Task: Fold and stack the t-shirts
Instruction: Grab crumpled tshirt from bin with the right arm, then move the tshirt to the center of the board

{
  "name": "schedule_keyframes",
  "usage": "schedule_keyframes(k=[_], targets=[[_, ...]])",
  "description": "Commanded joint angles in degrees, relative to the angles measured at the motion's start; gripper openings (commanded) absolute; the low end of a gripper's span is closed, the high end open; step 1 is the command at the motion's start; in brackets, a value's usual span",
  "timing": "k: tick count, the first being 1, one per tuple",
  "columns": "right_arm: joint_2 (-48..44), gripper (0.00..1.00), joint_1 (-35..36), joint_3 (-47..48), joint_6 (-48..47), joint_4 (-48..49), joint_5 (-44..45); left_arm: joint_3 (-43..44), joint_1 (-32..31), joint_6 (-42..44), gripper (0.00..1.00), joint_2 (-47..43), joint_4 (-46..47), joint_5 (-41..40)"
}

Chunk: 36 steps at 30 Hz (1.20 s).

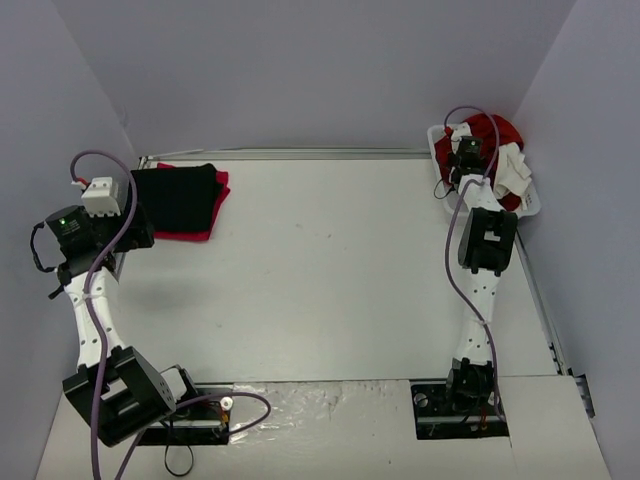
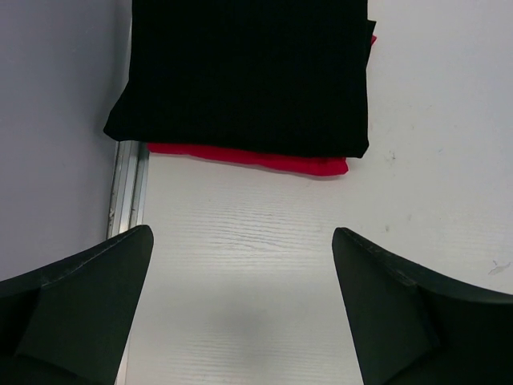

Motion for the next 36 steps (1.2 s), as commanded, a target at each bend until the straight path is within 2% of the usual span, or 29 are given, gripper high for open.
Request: schedule_keyframes(k=[1,7,11,18,25,36], targets=[[2.55,0.00,-1.26,0.54,3.10,-0.39,-2.18,3.47,1.66,-2.10,0.94,0.23,0.05,1.06],[-4.38,0.00,-1.18,-8.15,1.52,1.10,-2.17,1.80,1.84,-2.63,0.94,-0.65,1.45,1.06],[-14.91,0.00,-1.09,-16.76,3.01,1.63,-2.44,1.36,1.93,-2.89,0.94,-0.83,1.28,1.40],[-31.54,0.00,-0.91,-26.52,5.65,1.11,-3.49,0.83,1.93,-5.53,0.94,-0.82,1.80,5.18],[-39.20,0.00,-0.30,-29.79,4.33,0.32,-1.22,-0.92,1.84,-6.58,0.94,-2.32,2.68,8.09],[-49.22,0.00,2.16,-33.48,5.30,-2.32,-3.67,-2.07,1.84,-6.85,0.94,-2.58,3.21,10.11]])
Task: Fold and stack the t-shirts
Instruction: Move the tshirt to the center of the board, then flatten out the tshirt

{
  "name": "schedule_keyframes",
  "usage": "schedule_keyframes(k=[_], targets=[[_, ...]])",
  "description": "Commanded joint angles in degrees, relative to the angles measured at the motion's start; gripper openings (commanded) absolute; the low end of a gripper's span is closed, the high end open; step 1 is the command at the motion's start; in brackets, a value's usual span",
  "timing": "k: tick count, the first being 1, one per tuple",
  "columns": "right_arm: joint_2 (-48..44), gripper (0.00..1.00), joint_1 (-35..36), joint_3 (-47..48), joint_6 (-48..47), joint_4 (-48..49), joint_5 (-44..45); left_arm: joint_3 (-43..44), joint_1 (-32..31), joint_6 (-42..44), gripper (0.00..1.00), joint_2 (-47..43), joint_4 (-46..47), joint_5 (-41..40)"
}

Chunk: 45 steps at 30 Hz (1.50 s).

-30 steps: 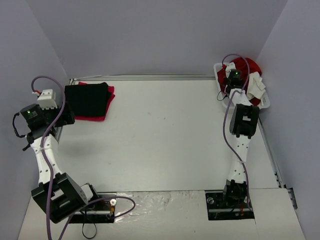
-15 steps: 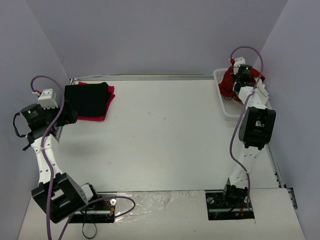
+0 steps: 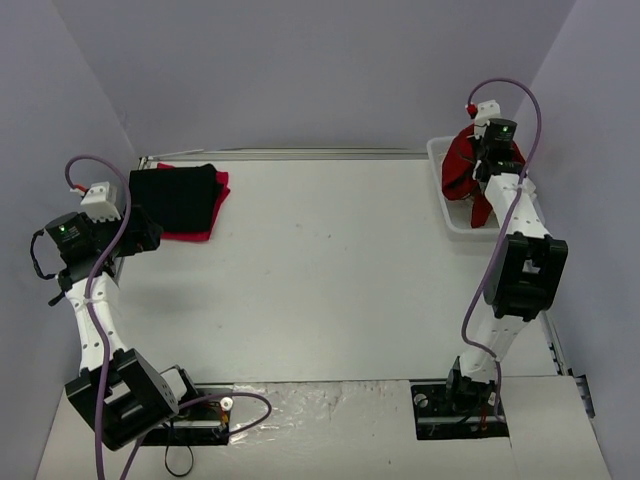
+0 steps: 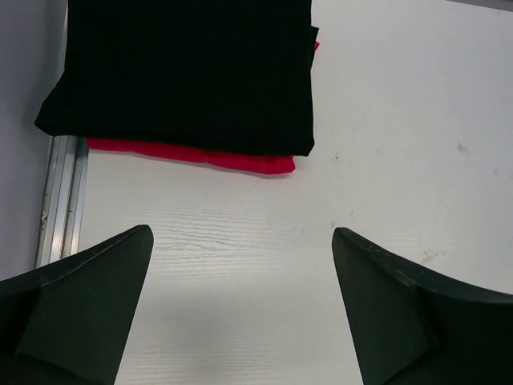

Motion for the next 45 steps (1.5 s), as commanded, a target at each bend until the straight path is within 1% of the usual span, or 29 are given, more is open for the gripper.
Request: schedule_keyframes(k=[1,6,8,9,11,15,16,18,19,22,23,24,25,26,27,28,35,37,38,41,43,44,45], targets=[[-8.01,0.00,1.77,0.35,0.60,1.51,-0.15,0.19,0.22,-0.58,0.94,-1.60,2.25,2.28],[-11.62,0.00,4.84,3.15,0.16,-0.34,0.47,-0.26,0.22,-0.58,0.94,-1.60,2.52,2.64],[-12.51,0.00,6.42,5.26,-0.80,-2.88,0.90,0.01,0.22,-0.58,0.94,-1.42,1.81,1.94],[-12.68,0.00,9.13,7.97,-1.85,-3.67,2.99,0.18,0.22,-0.58,0.95,-1.34,1.73,1.76],[-13.21,0.00,11.60,10.27,-2.21,-7.45,3.54,0.27,0.22,-0.58,0.94,-1.16,1.64,1.84],[-15.58,0.00,16.53,13.70,-0.98,-13.34,-0.32,0.10,0.22,-2.42,0.94,-1.51,1.90,3.34],[-15.76,0.00,19.15,13.97,-0.98,-15.70,-1.28,-0.08,0.22,-2.51,0.94,-1.68,1.99,3.34],[-15.94,0.00,22.23,14.15,-1.33,-18.17,-0.85,-0.34,0.22,-2.51,0.94,-2.30,2.34,3.51],[-15.85,0.00,25.21,14.32,-1.33,-20.88,-0.76,-0.43,0.22,-2.68,0.94,-2.39,2.34,3.60],[-16.20,0.00,28.66,14.07,-1.07,-25.11,-2.69,-0.17,0.22,-3.04,0.94,-2.48,1.99,4.83],[-16.29,0.00,29.80,13.80,-0.63,-25.91,-5.13,0.01,0.22,-3.04,0.94,-2.48,1.81,5.36],[-16.29,0.05,29.98,13.63,0.41,-26.79,-6.38,0.10,0.31,-3.04,0.94,-2.39,1.73,5.80],[-16.38,0.47,30.07,12.75,1.03,-28.10,-8.04,0.10,0.31,-3.12,0.94,-2.39,1.64,6.58],[-16.64,0.74,29.81,11.87,1.13,-28.81,-12.50,0.10,0.31,-3.12,0.94,-2.39,1.72,6.85],[-17.34,0.88,29.89,10.73,1.13,-29.43,-13.59,0.01,0.22,-3.21,0.94,-2.39,1.99,7.20],[-17.95,1.00,29.90,8.63,1.65,-29.61,-14.64,-0.17,0.31,-3.56,0.94,-2.30,2.34,7.73],[-21.20,1.00,29.90,2.56,3.50,-31.80,-12.45,-0.26,0.14,-5.14,0.94,-1.43,3.31,11.24],[-22.00,1.00,29.90,1.85,4.64,-33.64,-13.59,0.70,0.22,-4.45,0.94,-1.16,2.34,12.30],[-22.52,1.00,29.90,1.58,5.08,-34.44,-14.38,1.23,0.22,-3.40,0.94,-0.81,0.34,14.22],[-25.16,1.00,29.81,-1.48,4.82,-37.51,-20.26,4.22,-0.48,1.25,0.94,-0.02,-3.45,17.48],[-28.06,1.00,29.63,-6.05,3.34,-38.75,-22.90,6.58,-3.54,4.94,0.94,0.77,-7.58,20.12],[-29.46,0.99,29.55,-7.63,2.54,-39.27,-23.17,7.38,-5.38,6.44,0.94,1.04,-10.81,19.08],[-30.08,0.98,29.54,-10.60,1.93,-40.23,-23.18,8.17,-10.10,8.46,0.94,1.21,-12.24,16.98]])
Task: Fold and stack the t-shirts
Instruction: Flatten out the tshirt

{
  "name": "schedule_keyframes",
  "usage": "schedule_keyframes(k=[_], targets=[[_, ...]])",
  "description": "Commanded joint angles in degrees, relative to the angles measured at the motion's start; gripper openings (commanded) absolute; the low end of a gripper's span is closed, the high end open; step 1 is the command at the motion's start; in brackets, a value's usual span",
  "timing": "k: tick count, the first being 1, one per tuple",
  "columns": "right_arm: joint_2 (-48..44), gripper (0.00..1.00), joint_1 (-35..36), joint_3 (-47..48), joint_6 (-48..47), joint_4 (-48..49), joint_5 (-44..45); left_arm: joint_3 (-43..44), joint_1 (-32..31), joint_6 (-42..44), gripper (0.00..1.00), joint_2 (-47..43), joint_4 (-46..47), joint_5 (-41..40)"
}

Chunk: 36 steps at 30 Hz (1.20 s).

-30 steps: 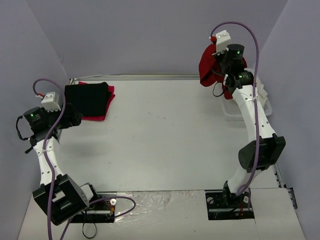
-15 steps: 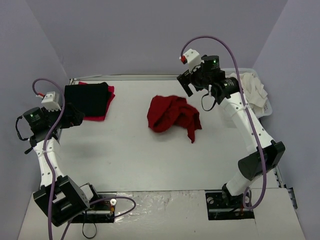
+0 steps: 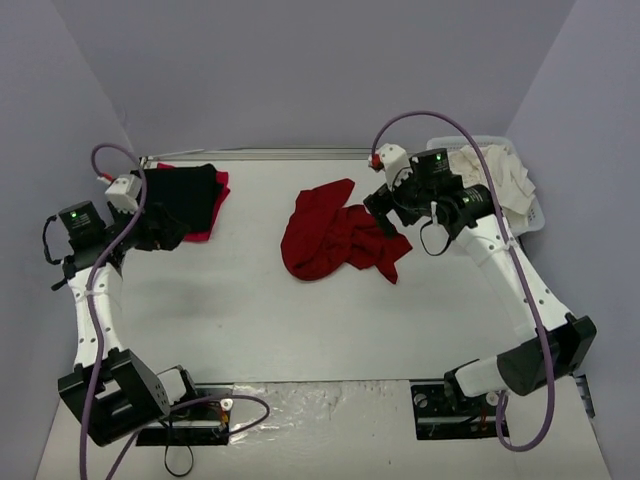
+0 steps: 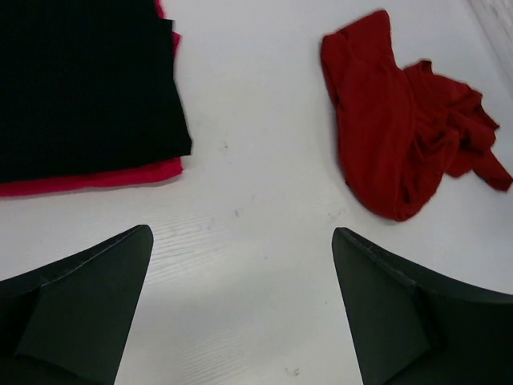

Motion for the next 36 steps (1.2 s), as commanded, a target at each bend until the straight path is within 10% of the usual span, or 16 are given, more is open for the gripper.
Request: schedule_keyframes(k=[1,12,27,36], targets=[[-4.12,0.98,-0.51,-5.45,-1.79,-4.81,-3.70,6.71,-9.04,8.17,0.94,0.62,-7.09,0.25],[5.00,0.65,-0.60,-6.44,-3.47,-5.87,-8.71,25.53,-26.20,16.96,0.87,18.46,-23.97,-7.77],[47.89,0.61,-3.32,38.19,0.84,-7.10,-8.18,17.36,-26.65,19.95,0.92,16.98,-19.40,-16.37],[57.22,0.65,-3.76,42.00,-1.01,-7.10,-6.69,16.57,-26.65,20.13,0.92,18.82,-18.61,-17.52]])
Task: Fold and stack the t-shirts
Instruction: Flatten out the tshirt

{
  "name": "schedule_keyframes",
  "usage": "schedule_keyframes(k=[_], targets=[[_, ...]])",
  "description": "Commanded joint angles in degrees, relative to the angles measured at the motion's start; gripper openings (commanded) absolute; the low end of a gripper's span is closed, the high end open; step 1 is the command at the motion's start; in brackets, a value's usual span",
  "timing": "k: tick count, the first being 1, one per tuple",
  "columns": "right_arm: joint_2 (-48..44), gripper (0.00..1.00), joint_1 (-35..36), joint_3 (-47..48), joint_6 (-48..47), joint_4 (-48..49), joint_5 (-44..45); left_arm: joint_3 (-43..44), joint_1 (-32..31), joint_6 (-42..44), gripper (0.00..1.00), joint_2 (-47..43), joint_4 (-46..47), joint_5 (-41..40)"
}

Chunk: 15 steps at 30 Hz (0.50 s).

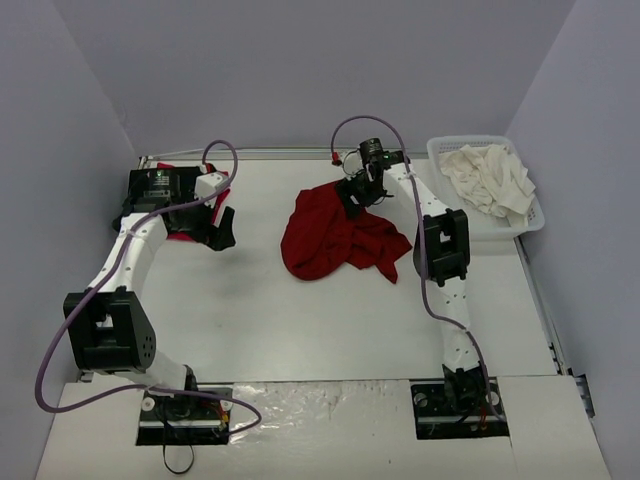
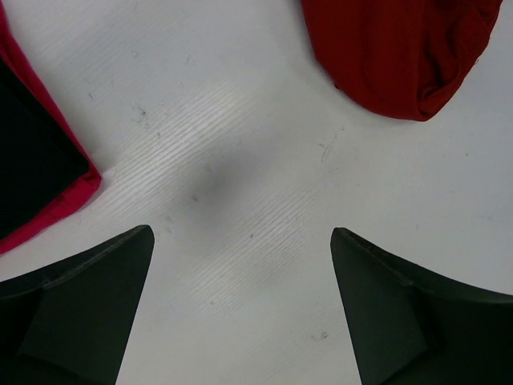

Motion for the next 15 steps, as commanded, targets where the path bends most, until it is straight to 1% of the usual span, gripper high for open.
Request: schedule_keyframes(k=[1,7,10,11,12,13,15], targets=[[1.05,0.66,-0.53,2.50,-0.77,-1.99,1.05,0.16,-0.27,0.87,0.92,-0.85,0.40,-0.30],[3.60,0.66,-1.49,1.98,-1.03,-1.64,0.88,-1.07,-0.26,0.87,0.92,-0.41,0.67,0.14],[4.66,0.36,-1.93,1.54,-1.47,-1.64,0.61,-1.51,-0.18,1.05,0.92,-0.50,0.49,0.49],[4.75,0.15,-1.93,1.28,-1.56,-1.72,0.70,-1.60,-0.18,1.22,0.92,-0.50,0.41,0.84],[4.75,0.03,-1.93,1.10,-1.65,-1.72,0.70,-1.69,-0.26,1.23,0.92,-0.50,0.32,1.02],[4.49,0.00,-1.93,0.92,-1.91,-1.72,0.87,-1.78,-0.27,1.14,0.92,-0.50,0.40,1.19],[2.48,0.00,-1.85,-0.13,-2.26,-1.64,0.79,-1.95,-0.18,0.79,0.94,-0.23,0.58,2.07]])
